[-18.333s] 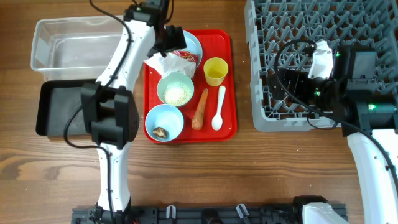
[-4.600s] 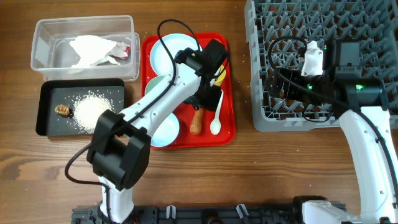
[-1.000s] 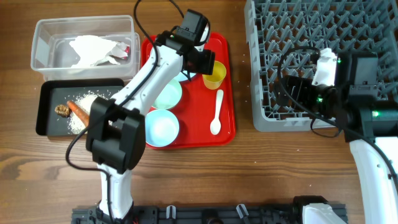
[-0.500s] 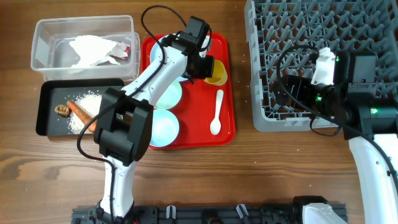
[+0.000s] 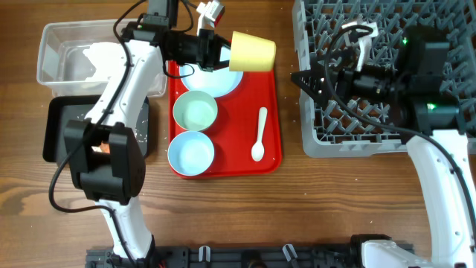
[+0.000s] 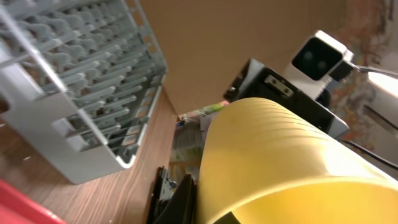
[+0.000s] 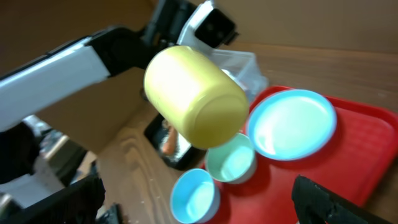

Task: Sort waste into correct bins and load items into the dishwasher rack
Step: 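Lift the yellow cup toward the right gripper and hand it over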

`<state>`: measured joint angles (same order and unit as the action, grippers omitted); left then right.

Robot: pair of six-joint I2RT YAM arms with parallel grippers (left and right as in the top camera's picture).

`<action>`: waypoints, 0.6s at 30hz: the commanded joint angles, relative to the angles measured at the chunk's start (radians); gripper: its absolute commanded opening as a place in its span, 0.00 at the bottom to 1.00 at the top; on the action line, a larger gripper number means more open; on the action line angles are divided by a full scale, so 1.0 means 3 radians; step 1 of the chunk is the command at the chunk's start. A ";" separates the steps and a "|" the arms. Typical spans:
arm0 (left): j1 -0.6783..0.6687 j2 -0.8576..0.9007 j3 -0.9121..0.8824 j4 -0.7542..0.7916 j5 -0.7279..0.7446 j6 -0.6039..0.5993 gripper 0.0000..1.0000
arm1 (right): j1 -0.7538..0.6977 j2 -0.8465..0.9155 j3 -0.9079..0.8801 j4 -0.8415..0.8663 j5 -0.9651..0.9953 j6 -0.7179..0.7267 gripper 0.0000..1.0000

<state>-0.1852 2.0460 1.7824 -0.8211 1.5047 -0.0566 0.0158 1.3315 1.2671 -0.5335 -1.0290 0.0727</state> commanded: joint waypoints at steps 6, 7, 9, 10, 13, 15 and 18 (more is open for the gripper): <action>-0.0421 -0.0051 0.0039 0.0008 0.0240 0.0078 0.04 | 0.0212 0.0155 0.0046 0.0233 -0.0048 0.0032 1.00; -0.0451 -0.0051 0.0039 0.0010 0.0239 0.0078 0.04 | 0.0245 0.0178 0.0046 0.0231 -0.0013 0.0033 1.00; -0.0504 -0.0051 0.0039 0.0010 0.0239 0.0078 0.04 | 0.0345 0.0282 0.0046 0.0231 0.0004 0.0032 1.00; -0.0511 -0.0051 0.0039 0.0014 0.0239 0.0078 0.04 | 0.0359 0.0312 0.0046 0.0230 0.0004 0.0036 0.96; -0.0507 -0.0051 0.0039 0.0060 0.0239 0.0078 0.04 | 0.0367 0.0376 0.0046 0.0220 0.0004 0.0132 0.78; -0.0507 -0.0051 0.0039 0.0076 0.0239 0.0078 0.04 | 0.0367 0.0376 0.0046 0.0217 0.0004 0.0136 0.70; -0.0507 -0.0051 0.0039 0.0084 0.0239 0.0079 0.22 | 0.0367 0.0376 0.0046 0.0219 0.0005 0.0140 0.63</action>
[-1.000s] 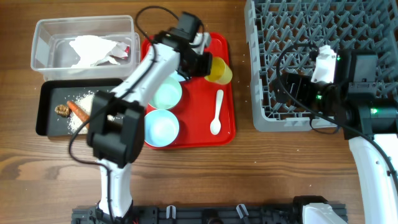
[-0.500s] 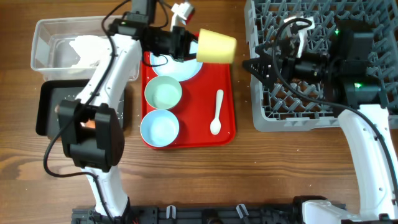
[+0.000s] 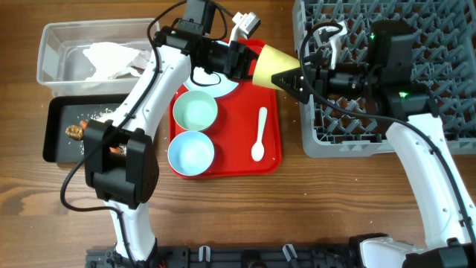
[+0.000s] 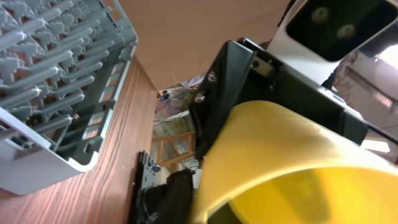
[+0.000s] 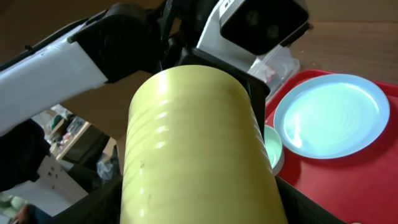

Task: Sort waste into correct bins and load items into the dishwasher rack
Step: 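Lift the yellow cup toward the right gripper and hand it over, then lower the yellow cup into the grey rack with right gripper and release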

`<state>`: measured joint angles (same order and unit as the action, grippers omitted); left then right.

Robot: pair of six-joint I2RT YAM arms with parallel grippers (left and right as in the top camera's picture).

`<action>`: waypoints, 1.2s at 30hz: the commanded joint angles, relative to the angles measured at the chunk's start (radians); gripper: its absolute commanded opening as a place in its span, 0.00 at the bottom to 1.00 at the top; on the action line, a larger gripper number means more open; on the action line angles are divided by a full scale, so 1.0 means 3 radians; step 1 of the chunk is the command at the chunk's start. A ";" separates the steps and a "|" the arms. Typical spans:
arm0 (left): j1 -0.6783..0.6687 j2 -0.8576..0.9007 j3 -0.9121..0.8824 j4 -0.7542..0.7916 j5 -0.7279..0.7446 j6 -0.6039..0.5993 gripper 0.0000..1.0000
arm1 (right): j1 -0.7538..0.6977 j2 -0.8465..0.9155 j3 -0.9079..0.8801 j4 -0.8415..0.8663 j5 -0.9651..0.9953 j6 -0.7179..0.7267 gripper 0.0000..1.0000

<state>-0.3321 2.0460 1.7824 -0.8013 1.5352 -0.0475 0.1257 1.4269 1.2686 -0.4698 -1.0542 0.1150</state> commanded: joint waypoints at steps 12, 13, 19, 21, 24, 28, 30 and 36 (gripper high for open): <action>-0.0011 -0.0051 0.0039 0.0015 -0.0069 0.0047 0.31 | -0.0576 -0.0013 0.0041 -0.0423 0.0128 -0.0112 0.60; -0.0011 -0.0051 0.0039 0.0013 -0.0177 0.0047 0.31 | -0.0642 -0.0046 0.0041 -0.0459 0.0131 -0.0112 0.60; -0.0011 -0.0051 0.0039 -0.0282 -0.1411 0.0047 0.35 | -0.1033 -0.0365 0.0042 -0.1329 0.1055 -0.0097 0.61; -0.0013 -0.0051 0.0039 -0.0460 -0.2064 0.0046 0.40 | -0.1031 -0.0427 0.0042 -0.1746 0.1808 0.0004 0.61; -0.0013 -0.0051 0.0039 -0.0670 -0.2967 0.0047 0.40 | -0.1031 -0.0425 0.0042 -0.2179 0.2511 0.0134 0.61; -0.0014 -0.0051 0.0039 -0.0779 -0.3456 0.0047 0.40 | -0.1031 -0.0423 0.0042 -0.2341 0.3230 0.0429 0.61; -0.0014 -0.0051 0.0039 -0.0777 -0.3455 0.0047 0.40 | -0.1031 -0.0381 0.0042 -0.2344 0.3535 0.0543 0.61; -0.0014 -0.0051 0.0039 -0.0787 -0.3455 0.0047 0.41 | -0.1027 0.0033 0.0201 -0.2564 0.3525 0.0577 0.63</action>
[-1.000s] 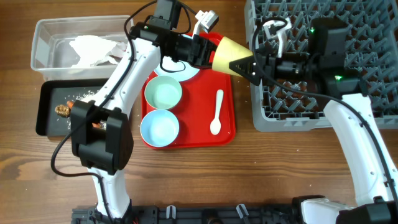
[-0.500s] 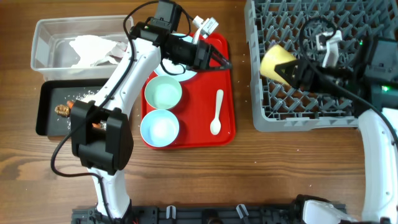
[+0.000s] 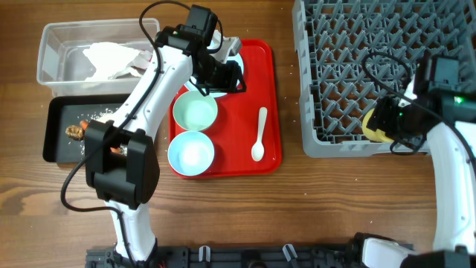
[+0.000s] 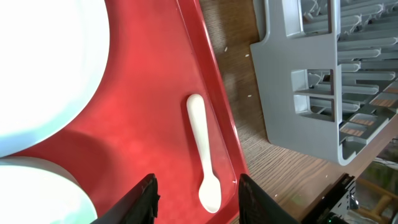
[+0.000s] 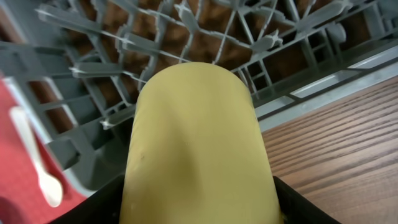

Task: Sort waste into correct bins and load items into the dishwasher rack
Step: 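Lower the yellow cup into the grey rack with right gripper and release, then grasp the white plate edge on the red tray with right gripper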

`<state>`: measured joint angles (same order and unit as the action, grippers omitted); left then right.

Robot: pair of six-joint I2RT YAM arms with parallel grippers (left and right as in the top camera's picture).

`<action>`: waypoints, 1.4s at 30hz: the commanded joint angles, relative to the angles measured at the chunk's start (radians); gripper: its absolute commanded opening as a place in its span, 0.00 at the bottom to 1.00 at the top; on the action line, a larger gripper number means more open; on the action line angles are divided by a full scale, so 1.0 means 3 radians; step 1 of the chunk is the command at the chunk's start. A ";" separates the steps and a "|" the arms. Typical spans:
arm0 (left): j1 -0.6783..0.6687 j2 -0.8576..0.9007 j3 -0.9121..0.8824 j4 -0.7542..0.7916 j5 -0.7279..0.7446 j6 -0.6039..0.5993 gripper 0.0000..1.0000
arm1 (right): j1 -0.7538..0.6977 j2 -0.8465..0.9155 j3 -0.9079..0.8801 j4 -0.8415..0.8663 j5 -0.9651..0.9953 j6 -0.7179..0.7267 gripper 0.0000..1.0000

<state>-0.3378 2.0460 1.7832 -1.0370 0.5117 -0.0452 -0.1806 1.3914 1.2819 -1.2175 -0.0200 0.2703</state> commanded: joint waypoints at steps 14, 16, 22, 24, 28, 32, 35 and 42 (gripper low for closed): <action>0.0005 -0.0051 0.0037 0.0003 -0.0056 0.0041 0.41 | 0.0284 0.0645 0.0219 0.0304 -0.0174 0.0093 0.62; 0.0005 -0.0051 0.0037 0.0008 -0.0056 0.0039 0.41 | 0.0284 0.0652 0.0219 0.0305 -0.0114 0.0094 0.62; 0.0005 -0.0051 0.0037 0.0032 -0.0056 0.0041 0.43 | 0.0285 0.0955 0.0217 0.0253 0.0036 0.0066 0.62; 0.0005 -0.0051 0.0037 0.0036 -0.0056 0.0039 0.43 | 0.0285 0.1057 0.0217 0.0254 0.0072 0.0067 0.63; 0.0004 -0.0051 0.0037 0.0036 -0.0055 0.0039 0.44 | 0.0284 0.1072 0.0217 0.0256 0.0071 0.0057 0.97; 0.0005 -0.0051 0.0037 0.0024 -0.0055 0.0039 0.57 | 0.0285 0.0910 0.0276 0.0076 0.0067 0.0058 1.00; 0.0005 -0.0051 0.0037 0.0024 -0.0055 0.0039 0.61 | 0.0285 0.0585 0.0354 0.0064 -0.0272 -0.0076 1.00; 0.0263 -0.0184 0.0359 -0.0427 -0.0280 0.0039 0.87 | 0.0614 -0.0273 0.0367 0.0273 -0.0893 -0.0177 0.97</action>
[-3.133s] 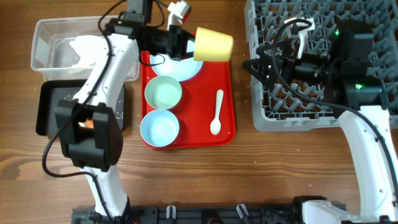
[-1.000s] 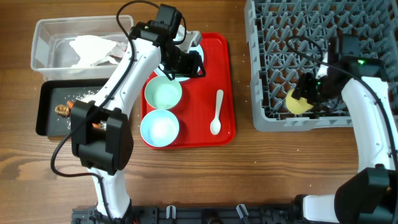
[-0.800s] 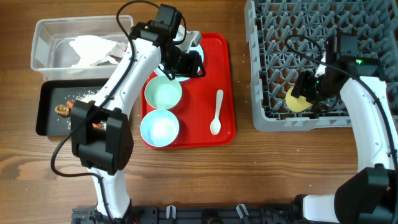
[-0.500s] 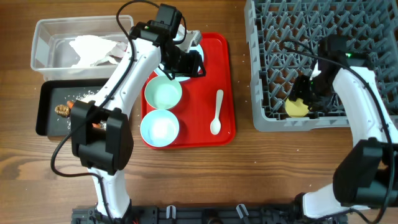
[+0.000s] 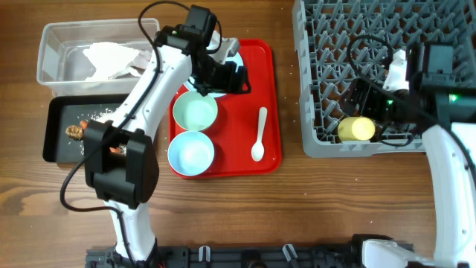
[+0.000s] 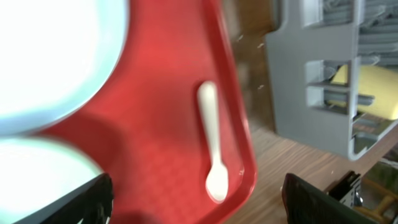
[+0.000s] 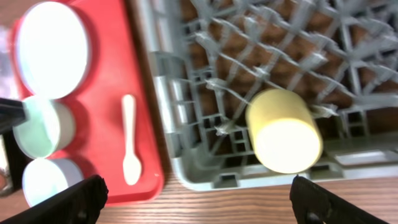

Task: Sort waste into correct bins and load items into the dishwasher rack
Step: 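Grasp the white plate edge on the red tray with right gripper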

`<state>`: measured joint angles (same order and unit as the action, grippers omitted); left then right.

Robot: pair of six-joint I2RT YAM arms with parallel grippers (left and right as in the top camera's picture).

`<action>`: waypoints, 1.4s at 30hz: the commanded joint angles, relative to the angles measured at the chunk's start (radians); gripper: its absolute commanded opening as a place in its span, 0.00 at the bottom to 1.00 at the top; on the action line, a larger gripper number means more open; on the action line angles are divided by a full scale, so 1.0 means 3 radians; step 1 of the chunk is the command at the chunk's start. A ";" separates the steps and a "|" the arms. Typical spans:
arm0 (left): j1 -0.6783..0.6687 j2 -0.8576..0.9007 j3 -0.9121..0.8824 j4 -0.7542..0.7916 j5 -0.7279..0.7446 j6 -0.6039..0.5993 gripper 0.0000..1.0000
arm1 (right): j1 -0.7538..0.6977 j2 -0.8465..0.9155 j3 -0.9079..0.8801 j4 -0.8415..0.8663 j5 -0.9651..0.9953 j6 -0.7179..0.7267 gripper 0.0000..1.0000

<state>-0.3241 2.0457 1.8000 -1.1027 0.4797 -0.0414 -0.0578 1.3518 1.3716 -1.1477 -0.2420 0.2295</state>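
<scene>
The yellow cup (image 5: 356,129) lies on its side in the grey dish rack (image 5: 387,30), near the front edge; it also shows in the right wrist view (image 7: 283,129). My right gripper (image 5: 370,99) hangs open above the rack, clear of the cup. My left gripper (image 5: 236,80) is open and empty over the red tray (image 5: 268,67). On the tray are a white spoon (image 5: 259,134), a pale blue plate (image 5: 223,88) partly hidden by the gripper, a green bowl (image 5: 195,112) and a blue bowl (image 5: 191,152). The spoon (image 6: 212,143) lies between the left fingers' line of view.
A clear bin (image 5: 52,37) holding crumpled paper stands at the back left. In front of it sits a black tray (image 5: 56,149) with food scraps. Bare wood lies between the red tray and the rack.
My right gripper has let go of the yellow cup, which now lies in the rack, and stands open above it. My left gripper has opened wider over the tray.
My left gripper held the yellow cup above the tray's far end. Then both grippers were on it between tray and rack. Then the right gripper alone held it over the rack's front edge, the left open over the tray. Now it rests in the rack.
</scene>
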 commanded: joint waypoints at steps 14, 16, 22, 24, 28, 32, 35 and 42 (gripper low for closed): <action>0.0546 -0.0666 0.0696 -0.0771 -0.2242 -0.0927 0.94 | 0.1478 0.0518 0.0100 0.0917 0.0548 0.0497 0.96; 0.0771 -0.0666 0.0696 -0.0763 -0.2056 -0.0960 1.00 | 0.1659 0.0801 0.0107 0.1446 0.0369 0.0565 0.95; 0.0997 -0.0664 0.0696 -0.0806 -0.1727 -0.0835 1.00 | 0.1734 0.2280 0.1202 0.1849 0.0614 0.0365 0.92; 0.0998 -0.0664 0.0694 -0.0807 -0.1727 -0.0837 0.99 | 0.1734 0.2775 0.1672 0.1776 0.0687 0.0286 0.88; 0.0997 -0.0664 0.0696 -0.0816 -0.1726 -0.0838 1.00 | 0.1734 0.3166 0.1720 0.1750 0.0821 0.0184 0.76; 0.0997 -0.0664 0.0696 -0.0816 -0.1726 -0.0838 1.00 | 0.1734 0.3237 0.1717 0.1884 0.0835 0.0106 0.47; 0.0997 -0.0664 0.0696 -0.0816 -0.1726 -0.0838 1.00 | 0.1738 0.3440 0.1717 0.1912 0.0767 0.0004 0.47; 0.0997 -0.0664 0.0696 -0.0816 -0.1726 -0.0838 1.00 | 0.1720 0.3655 0.1717 0.1830 0.0793 -0.0123 0.35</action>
<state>-0.0250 1.8488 1.9984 -1.3468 -0.0505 -0.2977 0.4629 2.3890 1.8755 -0.5713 -0.0174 0.2031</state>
